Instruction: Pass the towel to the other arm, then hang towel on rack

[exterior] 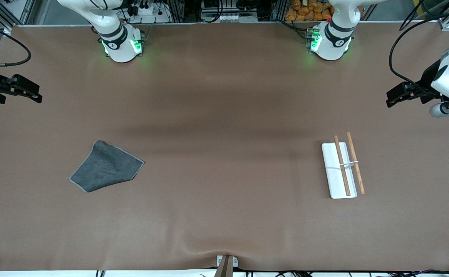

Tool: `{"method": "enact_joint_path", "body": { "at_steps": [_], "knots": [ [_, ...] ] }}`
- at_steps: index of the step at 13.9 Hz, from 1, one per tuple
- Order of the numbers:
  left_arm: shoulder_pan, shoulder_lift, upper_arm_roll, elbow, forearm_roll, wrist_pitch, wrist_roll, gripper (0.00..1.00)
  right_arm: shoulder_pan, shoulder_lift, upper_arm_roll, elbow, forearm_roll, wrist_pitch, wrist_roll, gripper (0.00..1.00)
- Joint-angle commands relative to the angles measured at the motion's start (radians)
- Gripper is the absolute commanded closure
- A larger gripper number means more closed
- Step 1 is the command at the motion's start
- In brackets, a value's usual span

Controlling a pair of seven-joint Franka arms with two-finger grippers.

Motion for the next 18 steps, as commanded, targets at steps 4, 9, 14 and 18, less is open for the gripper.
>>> {"method": "enact_joint_path", "body": {
  "at_steps": [4,9,14,18],
  "knots": [
    [0.002,0.009,0.003,0.019,-0.006,-0.002,0.009,0.00,-0.014,0.007,0.009,0.017,0.008,-0.016,0.000,0.00],
    [0.011,0.012,0.004,0.017,-0.015,-0.005,0.012,0.00,-0.009,0.034,0.010,0.016,0.008,-0.026,0.000,0.00],
    [0.011,0.014,0.003,0.017,-0.015,-0.005,0.013,0.00,-0.015,0.071,0.009,-0.022,0.008,-0.083,-0.005,0.00],
    [0.010,0.014,0.003,0.016,-0.016,-0.007,0.013,0.00,-0.024,0.098,0.009,-0.084,0.069,-0.056,-0.058,0.00]
  ]
}}
